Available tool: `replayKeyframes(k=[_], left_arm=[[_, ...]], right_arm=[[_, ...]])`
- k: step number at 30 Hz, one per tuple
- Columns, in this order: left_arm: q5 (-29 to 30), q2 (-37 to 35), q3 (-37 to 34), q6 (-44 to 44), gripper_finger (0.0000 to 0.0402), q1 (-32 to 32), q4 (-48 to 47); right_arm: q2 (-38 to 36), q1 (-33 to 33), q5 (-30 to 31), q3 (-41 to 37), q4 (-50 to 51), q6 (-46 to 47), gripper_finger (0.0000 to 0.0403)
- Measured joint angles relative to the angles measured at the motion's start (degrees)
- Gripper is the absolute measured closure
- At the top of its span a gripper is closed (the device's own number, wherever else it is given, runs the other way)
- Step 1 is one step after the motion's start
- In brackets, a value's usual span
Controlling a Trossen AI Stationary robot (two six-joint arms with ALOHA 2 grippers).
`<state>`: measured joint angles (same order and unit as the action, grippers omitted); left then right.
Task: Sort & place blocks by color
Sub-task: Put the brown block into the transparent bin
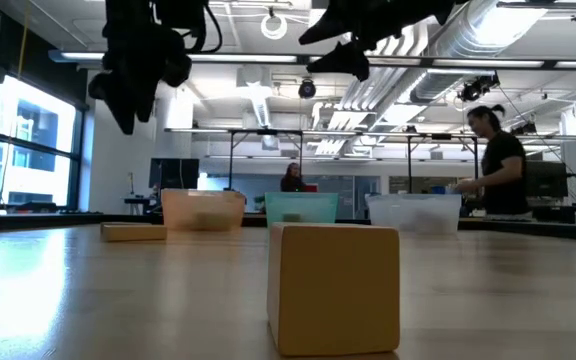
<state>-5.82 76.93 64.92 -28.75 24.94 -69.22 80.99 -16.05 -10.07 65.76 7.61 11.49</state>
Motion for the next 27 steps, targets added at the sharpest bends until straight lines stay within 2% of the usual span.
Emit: replayKeyframes(k=[5,8,20,27], left_arm=[[1.6,0.0,-2.2,-2.5,0.0167,-3.1,0.7],[2.3,0.0,-3.8,1.2,0.0167,-4.1,2.6],[2.8,1.6,-8.5,37.2,0.0167,-3.5,9.5],[7.6,3.1,-9.6,47.1,0.0167,-3.2,9.8]], right_arm=[[0.0,0.0,0.0,0.0,4.3,0.0,0.0126],[0.0,0.0,0.0,0.0,6.0,0.0,0.0126],[0.0,1.7,0.0,0.0,7.6,-1.4,0.0126],[0.0,2.9,0.0,0.0,7.6,-1.5,0.0126]])
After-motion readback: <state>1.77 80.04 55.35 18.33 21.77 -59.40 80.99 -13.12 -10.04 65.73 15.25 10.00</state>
